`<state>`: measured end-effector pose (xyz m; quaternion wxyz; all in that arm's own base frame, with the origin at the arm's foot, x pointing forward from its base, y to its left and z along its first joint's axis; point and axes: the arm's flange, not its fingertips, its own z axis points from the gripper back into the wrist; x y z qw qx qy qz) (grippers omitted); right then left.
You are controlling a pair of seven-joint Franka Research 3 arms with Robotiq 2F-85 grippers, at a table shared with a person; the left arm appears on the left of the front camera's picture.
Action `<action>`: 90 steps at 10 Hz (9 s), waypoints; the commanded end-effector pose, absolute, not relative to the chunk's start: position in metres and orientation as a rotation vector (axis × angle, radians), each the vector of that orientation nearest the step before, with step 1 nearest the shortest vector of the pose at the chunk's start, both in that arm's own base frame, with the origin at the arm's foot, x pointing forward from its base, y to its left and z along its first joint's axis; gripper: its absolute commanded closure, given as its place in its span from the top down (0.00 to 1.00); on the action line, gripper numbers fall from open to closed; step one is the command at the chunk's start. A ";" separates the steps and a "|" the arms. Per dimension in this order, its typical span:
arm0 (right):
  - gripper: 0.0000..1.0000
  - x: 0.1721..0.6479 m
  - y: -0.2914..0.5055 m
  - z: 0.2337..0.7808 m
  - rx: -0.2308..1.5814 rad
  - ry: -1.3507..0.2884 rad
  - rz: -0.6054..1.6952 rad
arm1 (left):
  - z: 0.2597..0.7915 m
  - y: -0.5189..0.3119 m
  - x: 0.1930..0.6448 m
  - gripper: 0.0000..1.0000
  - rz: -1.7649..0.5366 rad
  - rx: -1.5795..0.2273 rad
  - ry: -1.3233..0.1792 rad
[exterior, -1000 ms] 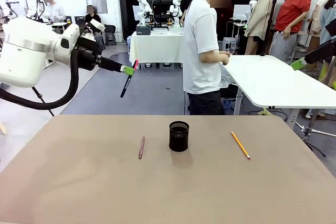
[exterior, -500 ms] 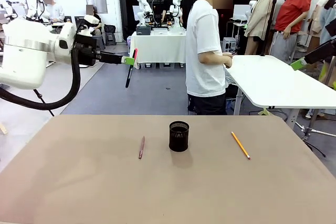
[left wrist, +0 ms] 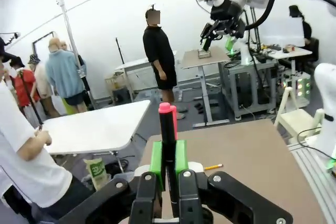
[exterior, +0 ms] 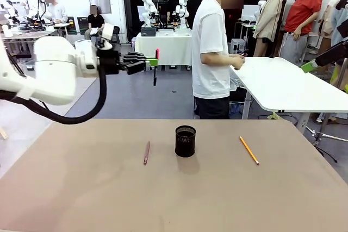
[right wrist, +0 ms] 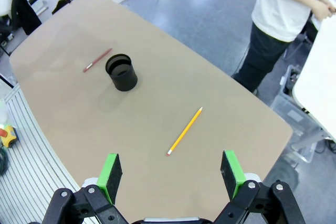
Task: Place the pens into the pen holder.
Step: Pick up a writing instrument from the table and place it into the Pen holder.
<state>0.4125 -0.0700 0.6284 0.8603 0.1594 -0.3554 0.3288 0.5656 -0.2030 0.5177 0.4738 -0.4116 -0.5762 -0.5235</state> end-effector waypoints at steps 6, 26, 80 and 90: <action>1.00 0.412 -0.070 0.630 0.349 -0.756 0.696 | 0.456 -0.277 0.598 0.00 -1.254 -1.042 -1.465; 1.00 0.412 -0.070 0.630 0.349 -0.756 0.696 | 0.480 -0.092 0.597 0.00 -1.174 -1.094 -1.435; 1.00 0.412 -0.070 0.630 0.349 -0.756 0.696 | 0.478 -0.085 0.598 0.00 -1.157 -1.071 -1.455; 1.00 0.412 -0.070 0.630 0.349 -0.756 0.696 | 0.384 -0.249 0.548 0.00 -1.203 -1.326 -1.399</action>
